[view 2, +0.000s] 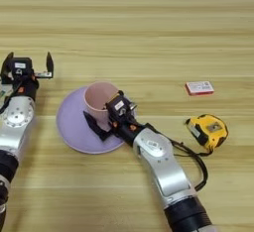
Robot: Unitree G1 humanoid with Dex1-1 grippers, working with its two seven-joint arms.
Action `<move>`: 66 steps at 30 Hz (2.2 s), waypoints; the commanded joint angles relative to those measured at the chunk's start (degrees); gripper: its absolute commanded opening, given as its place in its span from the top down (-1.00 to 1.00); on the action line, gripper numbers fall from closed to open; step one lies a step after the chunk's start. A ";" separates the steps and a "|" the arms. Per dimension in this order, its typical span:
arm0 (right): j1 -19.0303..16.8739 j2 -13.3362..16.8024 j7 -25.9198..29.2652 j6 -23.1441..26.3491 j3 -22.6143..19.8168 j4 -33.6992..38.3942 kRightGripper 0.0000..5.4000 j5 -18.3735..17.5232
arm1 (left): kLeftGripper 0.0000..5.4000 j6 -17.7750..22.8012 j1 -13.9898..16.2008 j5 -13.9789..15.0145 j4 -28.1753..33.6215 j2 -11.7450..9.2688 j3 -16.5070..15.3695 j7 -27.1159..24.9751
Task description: Move the objects on the table
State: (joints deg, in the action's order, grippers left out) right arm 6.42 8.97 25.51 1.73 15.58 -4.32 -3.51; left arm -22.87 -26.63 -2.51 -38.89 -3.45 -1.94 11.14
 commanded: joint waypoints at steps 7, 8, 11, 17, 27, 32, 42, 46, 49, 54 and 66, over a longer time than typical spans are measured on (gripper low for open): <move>-1.78 1.19 0.54 3.53 0.33 1.80 -1.00 0.73 | -1.00 0.98 -0.36 -1.09 0.34 0.04 0.00 0.27; -1.89 1.33 0.56 3.84 0.36 2.13 -1.00 0.78 | -1.00 0.97 -0.36 -1.09 0.31 0.04 0.00 0.27; -2.29 1.77 0.68 4.65 0.56 3.04 -1.00 1.01 | -1.00 0.94 -0.32 -1.09 0.34 0.04 0.00 0.27; -3.92 3.04 1.09 6.32 0.40 5.25 -1.00 1.32 | -1.00 0.97 -0.33 -1.20 0.36 0.17 0.09 0.41; -7.67 4.63 1.68 7.77 -0.85 10.13 -1.00 0.41 | -1.00 0.93 -0.68 -1.38 -0.19 0.17 -0.06 0.45; -9.02 5.28 1.71 8.22 -1.66 12.07 -1.00 -0.17 | -1.00 0.87 -0.78 -1.65 -0.41 0.20 -0.28 0.37; -9.25 5.55 1.71 8.60 -3.00 13.45 -1.00 -1.18 | -1.00 0.77 -0.94 -1.85 -0.73 0.33 -0.41 0.40; -9.31 5.91 1.66 8.54 -3.75 14.08 -1.00 -1.66 | -1.00 0.74 -0.99 -1.92 -0.80 0.45 -0.38 0.49; -9.26 6.16 1.22 8.33 -5.08 15.05 -1.00 -2.32 | -1.00 0.71 -0.99 -1.95 -0.82 0.48 -0.39 0.48; -9.12 7.68 1.47 7.41 -7.71 16.15 -1.00 -2.80 | -1.00 0.58 -1.10 -1.96 -1.10 0.47 -0.43 0.48; -13.05 13.26 3.93 7.23 -8.75 19.80 -1.00 -1.78 | -1.00 0.48 -1.29 -1.96 -1.44 0.36 -0.51 0.46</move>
State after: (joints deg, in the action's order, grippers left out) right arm -6.33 21.45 29.14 9.25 7.06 14.73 -5.79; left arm -22.87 -26.94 -4.14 -39.78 -3.07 -2.12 11.28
